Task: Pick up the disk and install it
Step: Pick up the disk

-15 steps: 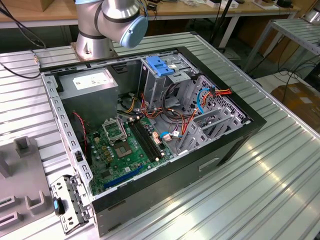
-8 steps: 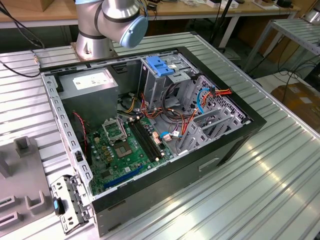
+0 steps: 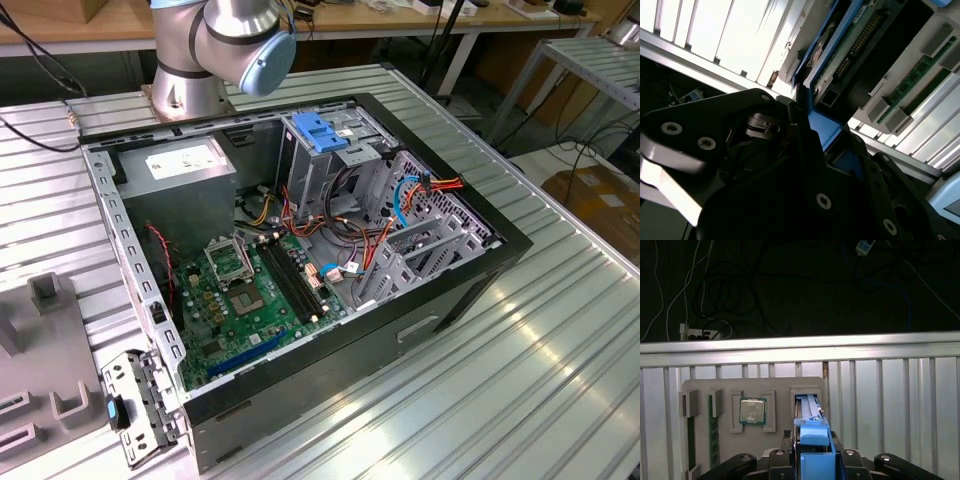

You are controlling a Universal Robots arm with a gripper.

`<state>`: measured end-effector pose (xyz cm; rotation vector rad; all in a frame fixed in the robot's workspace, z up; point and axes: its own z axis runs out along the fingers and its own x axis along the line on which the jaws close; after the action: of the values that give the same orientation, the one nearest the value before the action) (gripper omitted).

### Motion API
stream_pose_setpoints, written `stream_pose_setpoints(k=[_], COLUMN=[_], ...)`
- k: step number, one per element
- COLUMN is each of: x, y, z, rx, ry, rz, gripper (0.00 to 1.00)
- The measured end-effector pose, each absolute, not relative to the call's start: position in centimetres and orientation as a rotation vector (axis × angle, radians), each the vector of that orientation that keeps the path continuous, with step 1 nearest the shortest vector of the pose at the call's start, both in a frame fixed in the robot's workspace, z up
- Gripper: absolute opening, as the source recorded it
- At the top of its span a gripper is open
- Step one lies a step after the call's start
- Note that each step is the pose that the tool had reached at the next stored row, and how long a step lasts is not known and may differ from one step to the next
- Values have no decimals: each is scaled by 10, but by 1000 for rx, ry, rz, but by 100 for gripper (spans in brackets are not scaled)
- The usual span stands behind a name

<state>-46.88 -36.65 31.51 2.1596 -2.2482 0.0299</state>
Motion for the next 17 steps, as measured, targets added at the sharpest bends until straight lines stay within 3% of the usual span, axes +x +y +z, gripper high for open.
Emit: stream_pose_setpoints(k=[17], x=[-469], y=[-366], z=[335], rx=[2160], ry=[-2248], rz=[30], gripper=[37])
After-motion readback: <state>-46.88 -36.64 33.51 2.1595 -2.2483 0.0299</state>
